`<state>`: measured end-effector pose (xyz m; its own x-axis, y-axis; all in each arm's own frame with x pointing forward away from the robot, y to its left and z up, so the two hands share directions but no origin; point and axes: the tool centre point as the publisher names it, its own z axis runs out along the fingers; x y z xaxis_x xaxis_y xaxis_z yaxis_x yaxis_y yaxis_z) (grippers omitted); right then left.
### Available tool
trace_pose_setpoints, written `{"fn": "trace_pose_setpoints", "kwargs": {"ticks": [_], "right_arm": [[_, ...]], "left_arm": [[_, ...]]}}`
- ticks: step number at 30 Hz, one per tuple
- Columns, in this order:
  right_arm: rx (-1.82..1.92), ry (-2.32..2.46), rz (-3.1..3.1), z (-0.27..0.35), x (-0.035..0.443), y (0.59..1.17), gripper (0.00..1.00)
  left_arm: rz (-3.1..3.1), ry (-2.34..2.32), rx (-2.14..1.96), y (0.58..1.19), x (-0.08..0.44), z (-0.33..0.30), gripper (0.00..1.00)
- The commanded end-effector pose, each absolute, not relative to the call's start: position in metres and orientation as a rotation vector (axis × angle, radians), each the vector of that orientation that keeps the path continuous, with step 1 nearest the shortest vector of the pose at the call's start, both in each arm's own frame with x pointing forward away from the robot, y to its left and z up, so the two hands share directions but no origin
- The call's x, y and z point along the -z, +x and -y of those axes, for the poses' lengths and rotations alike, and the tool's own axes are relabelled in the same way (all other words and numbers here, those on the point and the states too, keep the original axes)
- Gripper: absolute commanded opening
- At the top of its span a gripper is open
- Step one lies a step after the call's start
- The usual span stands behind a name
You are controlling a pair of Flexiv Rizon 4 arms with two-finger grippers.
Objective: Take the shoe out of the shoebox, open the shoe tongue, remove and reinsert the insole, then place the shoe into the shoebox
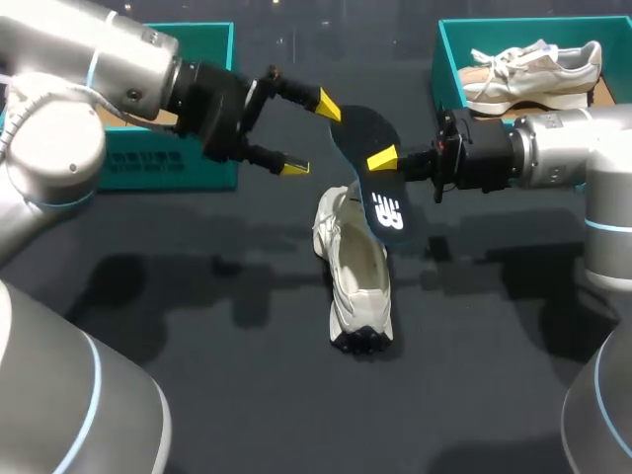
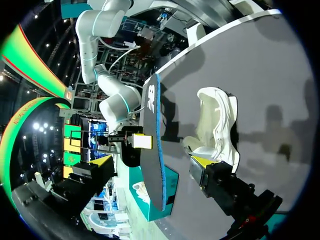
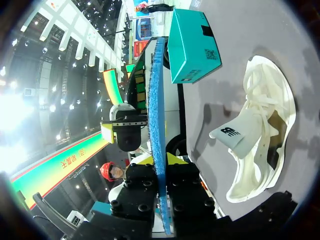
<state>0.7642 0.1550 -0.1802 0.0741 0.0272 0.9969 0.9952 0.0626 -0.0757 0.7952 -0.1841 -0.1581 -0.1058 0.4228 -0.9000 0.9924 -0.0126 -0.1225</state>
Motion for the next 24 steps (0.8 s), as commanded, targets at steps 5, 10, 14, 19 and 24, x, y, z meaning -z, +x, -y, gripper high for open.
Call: {"fn": "trace_pose_setpoints", "kwargs": {"ticks": [5, 10, 14, 19, 24], "right_arm": [[1.178, -1.199, 1.118, -0.159, 0.180, 0.765, 0.00], [1.182, -1.191, 1.106, -0.162, 0.179, 0.760, 0.00], [1.182, -1.191, 1.106, -0.162, 0.179, 0.760, 0.00], [1.174, -1.204, 1.102, -0.166, 0.179, 0.761, 0.00], [1.162, -1.260, 1.063, -0.173, 0.178, 0.761, 0.00]], "left_arm": [[-1.511, 1.271, 1.162, 0.807, 0.190, 0.197, 1.00], [-1.496, 1.206, 1.190, 0.816, 0.200, 0.199, 1.00], [-1.496, 1.206, 1.190, 0.816, 0.200, 0.199, 1.00], [-1.486, 1.197, 1.163, 0.814, 0.198, 0.205, 1.00], [-1.477, 1.198, 1.123, 0.813, 0.195, 0.210, 1.00]]}}
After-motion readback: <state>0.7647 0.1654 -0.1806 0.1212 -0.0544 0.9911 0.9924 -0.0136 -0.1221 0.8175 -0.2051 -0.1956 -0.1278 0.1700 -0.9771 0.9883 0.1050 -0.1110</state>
